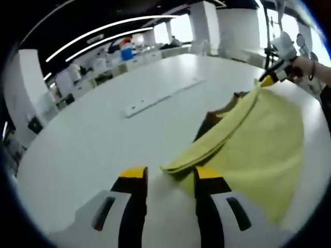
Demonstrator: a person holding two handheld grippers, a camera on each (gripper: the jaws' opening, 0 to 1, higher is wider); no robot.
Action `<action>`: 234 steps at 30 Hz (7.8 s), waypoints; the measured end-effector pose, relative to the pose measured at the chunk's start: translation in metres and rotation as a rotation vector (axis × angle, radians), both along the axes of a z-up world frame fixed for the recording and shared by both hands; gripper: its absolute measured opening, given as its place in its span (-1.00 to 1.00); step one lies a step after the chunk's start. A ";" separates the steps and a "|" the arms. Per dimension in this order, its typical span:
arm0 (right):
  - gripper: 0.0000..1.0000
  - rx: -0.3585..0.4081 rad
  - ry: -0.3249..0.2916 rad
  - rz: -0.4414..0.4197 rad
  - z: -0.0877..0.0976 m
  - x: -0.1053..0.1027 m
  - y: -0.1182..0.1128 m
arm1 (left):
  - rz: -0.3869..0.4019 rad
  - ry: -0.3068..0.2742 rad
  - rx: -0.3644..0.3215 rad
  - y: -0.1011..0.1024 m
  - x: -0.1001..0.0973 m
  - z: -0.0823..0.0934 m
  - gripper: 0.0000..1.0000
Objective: Fold the garment on the visible template until the final outline fits inside the template.
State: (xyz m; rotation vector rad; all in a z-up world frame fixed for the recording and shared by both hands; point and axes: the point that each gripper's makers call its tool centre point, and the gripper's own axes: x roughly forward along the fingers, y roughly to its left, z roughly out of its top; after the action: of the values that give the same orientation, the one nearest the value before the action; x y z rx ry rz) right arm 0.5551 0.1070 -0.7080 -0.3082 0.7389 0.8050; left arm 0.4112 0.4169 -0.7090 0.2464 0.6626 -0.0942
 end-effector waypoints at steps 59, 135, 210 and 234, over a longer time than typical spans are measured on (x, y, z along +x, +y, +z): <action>0.37 0.025 0.155 0.087 0.045 -0.099 -0.028 | 0.138 -0.068 -0.203 -0.014 -0.090 0.057 0.55; -1.00 0.165 0.262 0.044 -0.010 -0.155 -0.071 | 0.090 0.089 -0.334 -0.065 -0.147 -0.007 -1.00; -1.00 0.065 0.236 0.160 -0.006 -0.168 -0.077 | 0.082 0.116 -0.328 -0.065 -0.161 -0.007 -1.00; -1.00 0.018 0.252 0.193 -0.013 -0.183 -0.082 | 0.038 0.150 -0.267 -0.064 -0.185 -0.007 -1.00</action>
State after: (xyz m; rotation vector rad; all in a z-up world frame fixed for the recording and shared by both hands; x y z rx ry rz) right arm 0.3717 0.0255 -0.7205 -0.2667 0.9466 1.0455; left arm 0.2265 0.3532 -0.7162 -0.0305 0.7950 -0.1643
